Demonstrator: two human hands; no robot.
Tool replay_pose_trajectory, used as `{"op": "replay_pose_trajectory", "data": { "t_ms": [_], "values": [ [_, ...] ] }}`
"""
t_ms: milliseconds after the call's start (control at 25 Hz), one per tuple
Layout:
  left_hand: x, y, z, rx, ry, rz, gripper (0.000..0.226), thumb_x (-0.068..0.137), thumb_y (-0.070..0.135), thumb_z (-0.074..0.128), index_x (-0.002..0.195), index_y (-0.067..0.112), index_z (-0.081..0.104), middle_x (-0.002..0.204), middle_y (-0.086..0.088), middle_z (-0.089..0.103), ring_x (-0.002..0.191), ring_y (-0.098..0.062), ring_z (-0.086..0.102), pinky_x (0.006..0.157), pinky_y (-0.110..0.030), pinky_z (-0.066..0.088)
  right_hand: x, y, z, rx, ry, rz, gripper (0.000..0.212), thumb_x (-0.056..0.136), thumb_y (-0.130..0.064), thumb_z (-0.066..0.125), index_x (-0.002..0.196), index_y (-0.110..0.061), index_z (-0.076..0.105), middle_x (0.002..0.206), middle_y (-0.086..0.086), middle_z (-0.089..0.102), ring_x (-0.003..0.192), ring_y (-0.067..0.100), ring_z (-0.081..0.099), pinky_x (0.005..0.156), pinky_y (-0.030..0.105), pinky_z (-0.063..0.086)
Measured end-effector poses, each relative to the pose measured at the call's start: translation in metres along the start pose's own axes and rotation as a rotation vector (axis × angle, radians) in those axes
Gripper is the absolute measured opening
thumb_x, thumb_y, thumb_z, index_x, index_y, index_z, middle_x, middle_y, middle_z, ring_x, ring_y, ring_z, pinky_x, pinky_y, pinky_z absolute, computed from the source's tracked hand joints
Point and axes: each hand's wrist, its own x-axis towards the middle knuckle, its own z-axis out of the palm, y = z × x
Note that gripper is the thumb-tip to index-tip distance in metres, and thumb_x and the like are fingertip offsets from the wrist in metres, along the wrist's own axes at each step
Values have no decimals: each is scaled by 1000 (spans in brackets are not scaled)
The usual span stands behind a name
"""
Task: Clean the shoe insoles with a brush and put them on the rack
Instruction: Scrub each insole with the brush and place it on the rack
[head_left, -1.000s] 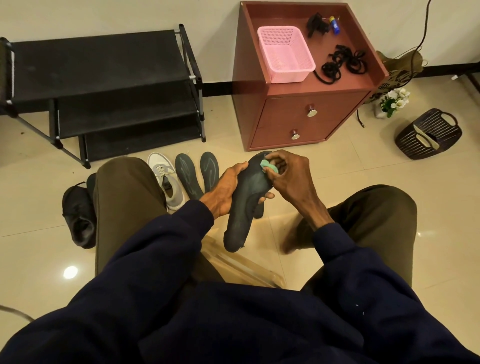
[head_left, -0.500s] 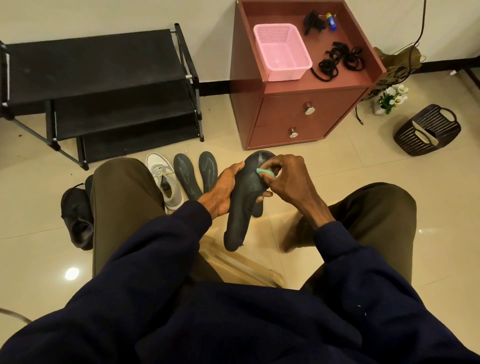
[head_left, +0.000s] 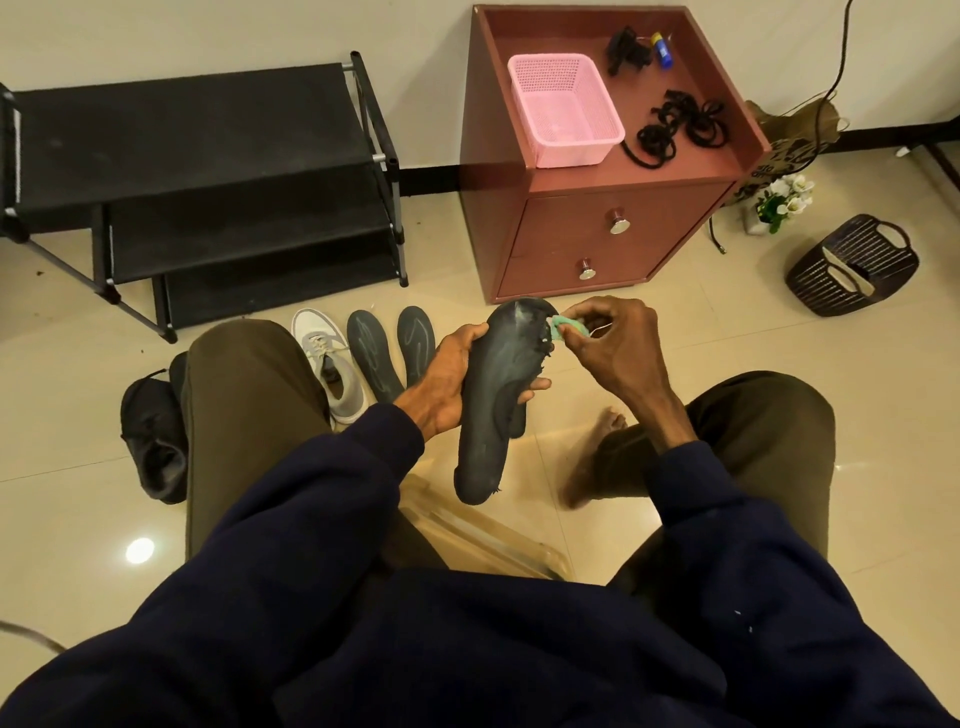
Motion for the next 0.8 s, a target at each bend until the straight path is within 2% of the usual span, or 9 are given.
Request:
{"op": "replay_pose_trajectory", "data": {
  "t_ms": [80, 160, 320, 400, 480, 560, 680, 720, 800],
  "values": [
    [0, 0, 0, -33, -41, -13, 43, 106, 36, 35, 123, 8, 63, 113, -19, 74, 96, -40, 73, 106, -57, 43, -1, -6, 1, 90, -15, -11, 13, 85, -17, 82, 97, -13, 81, 88, -4, 75, 74, 3, 67, 65, 12, 53],
    [2, 0, 0, -47, -59, -19, 46, 107, 41, 36, 128, 10, 62, 118, -19, 72, 104, -39, 72, 108, -61, 44, -5, -14, 9, 138, -102, -41, 15, 84, -18, 83, 98, -13, 80, 91, -2, 74, 78, 4, 67, 64, 14, 54],
    [6, -2, -6, 33, 12, -13, 54, 104, 55, 41, 118, 12, 71, 105, -12, 75, 93, -24, 72, 89, -41, 58, -22, -34, 39, -16, -323, -283, 15, 85, -13, 79, 101, -12, 79, 95, 1, 74, 81, 5, 63, 74, 17, 52],
    [8, -3, -8, 51, 21, -9, 50, 104, 53, 45, 118, 12, 71, 106, -13, 73, 92, -26, 71, 85, -41, 58, -16, -30, 45, -113, -224, -328, 14, 85, -11, 77, 99, -11, 77, 95, 4, 71, 83, 11, 61, 76, 26, 54],
    [6, -4, -5, 55, -34, -24, 52, 105, 51, 42, 126, 10, 66, 109, -17, 72, 87, -32, 70, 74, -40, 57, -2, -16, 39, -148, -49, -234, 14, 84, -12, 78, 98, -11, 76, 93, 4, 70, 83, 12, 58, 75, 31, 54],
    [5, -6, -3, 64, -71, -54, 55, 106, 52, 39, 130, 8, 62, 108, -20, 71, 80, -34, 69, 66, -37, 56, 3, -4, 30, -103, 71, -114, 14, 84, -12, 80, 97, -10, 76, 93, 3, 72, 81, 10, 61, 73, 28, 56],
    [5, -8, -2, 80, -81, -68, 55, 106, 53, 38, 127, 8, 62, 102, -20, 68, 75, -33, 66, 62, -36, 55, -8, -18, 32, 17, -50, -140, 15, 83, -10, 81, 98, -9, 79, 93, 1, 72, 76, 1, 61, 71, 9, 50],
    [5, -8, -3, 82, -80, -68, 53, 106, 52, 39, 124, 8, 63, 100, -20, 67, 73, -33, 65, 61, -35, 54, -12, -23, 35, 15, -114, -183, 14, 83, -10, 81, 97, -10, 79, 92, 1, 72, 75, 2, 60, 71, 8, 48],
    [5, -6, -4, 96, -82, -68, 51, 106, 50, 39, 120, 7, 64, 95, -18, 68, 69, -30, 64, 59, -34, 53, -7, -21, 37, -23, -95, -207, 13, 83, -10, 80, 96, -10, 79, 91, 2, 73, 76, 6, 61, 70, 10, 48]
  ]
}}
